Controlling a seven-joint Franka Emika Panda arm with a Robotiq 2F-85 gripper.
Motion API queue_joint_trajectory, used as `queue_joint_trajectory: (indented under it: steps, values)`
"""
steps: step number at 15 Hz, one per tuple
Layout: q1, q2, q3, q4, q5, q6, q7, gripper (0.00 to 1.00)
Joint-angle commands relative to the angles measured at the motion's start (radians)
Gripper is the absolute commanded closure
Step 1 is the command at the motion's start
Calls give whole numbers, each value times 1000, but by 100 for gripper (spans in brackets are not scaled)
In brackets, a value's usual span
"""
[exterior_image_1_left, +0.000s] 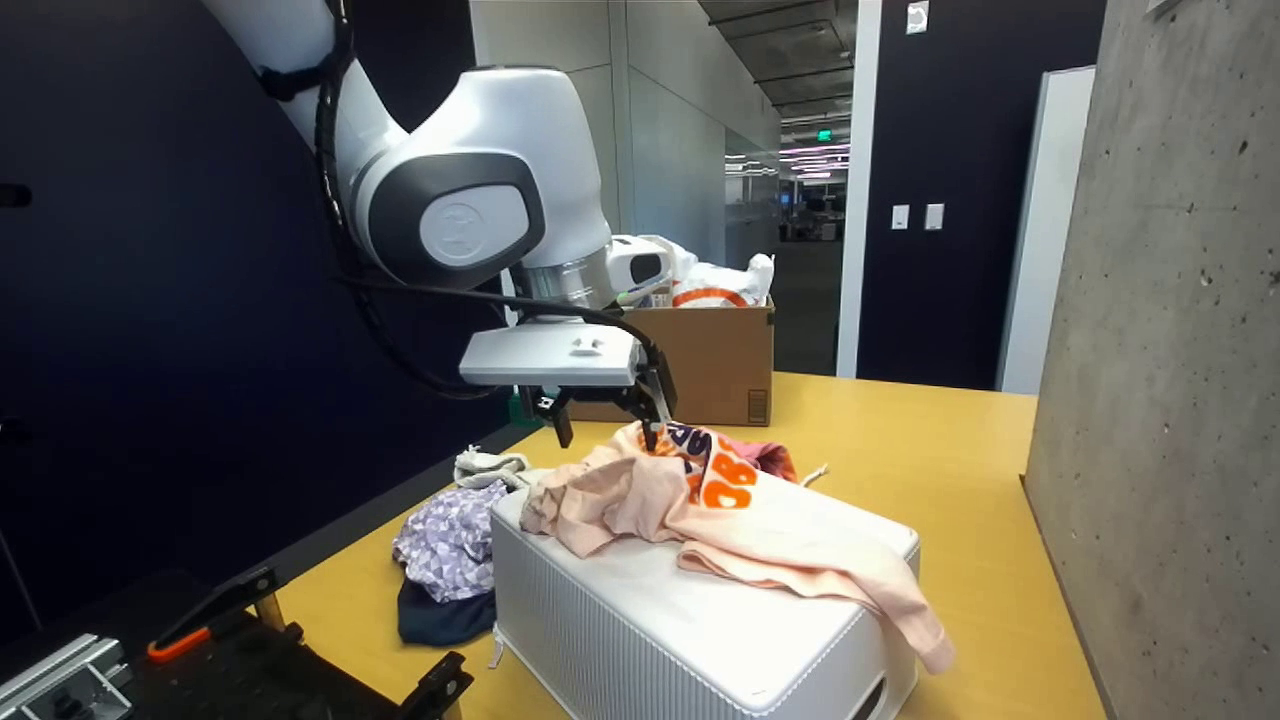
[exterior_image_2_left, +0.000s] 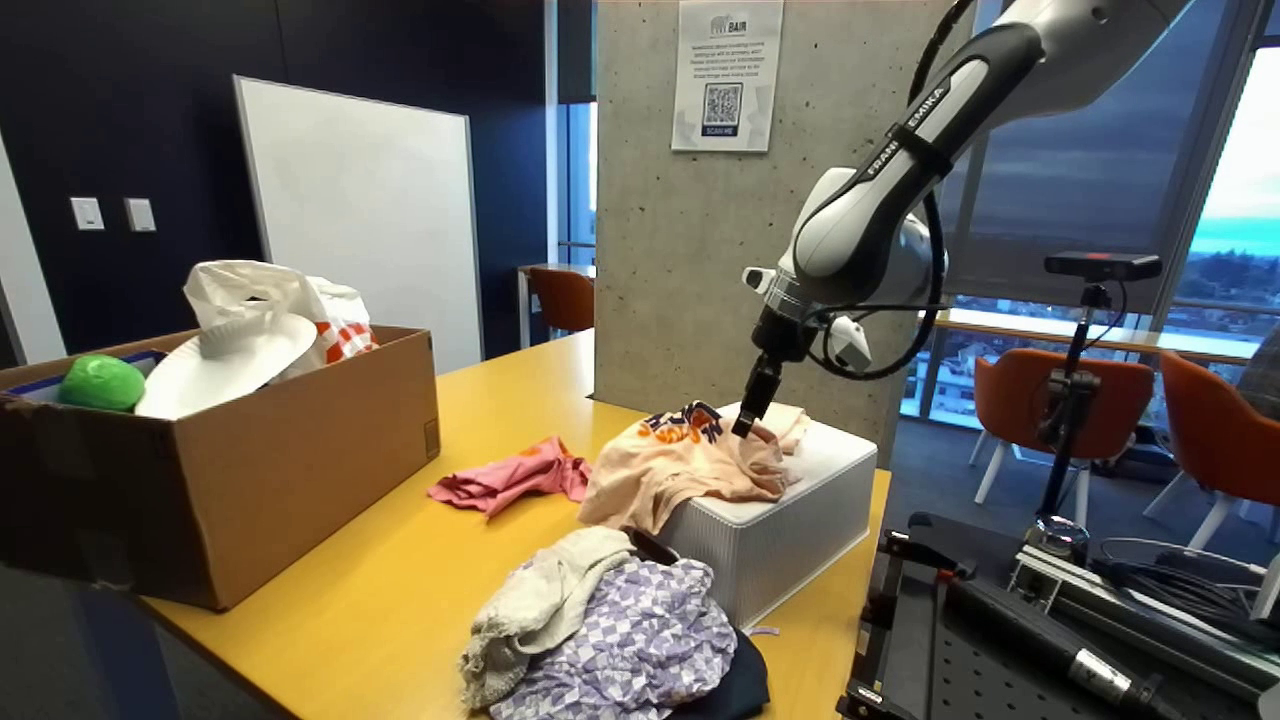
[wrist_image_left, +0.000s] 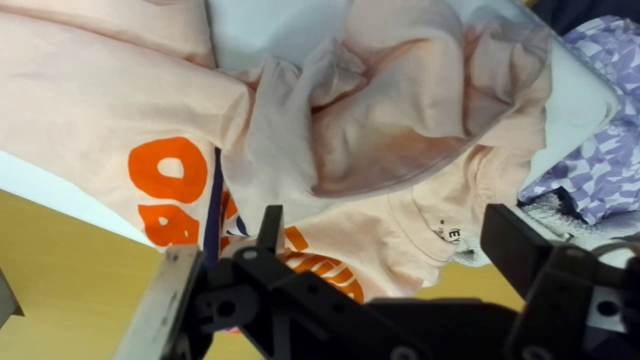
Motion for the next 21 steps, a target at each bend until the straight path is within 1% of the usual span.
queue_joint_trajectory:
  steps: [1,7,10,11,12,13,17,21]
  values:
    - [83,-1,-112,9,-26,-16,37,0]
    - [148,47,-218,41,-66,-8,83,0]
    - [165,79,-246,67,-102,-9,120,0]
    - [171,87,-253,73,-117,-8,130,9]
    - [172,91,-252,76,-128,-9,139,28]
    - [172,97,-251,79,-137,-5,147,34]
    - [171,88,-240,61,-160,3,165,66]
    - [160,29,-238,4,-155,-2,169,95]
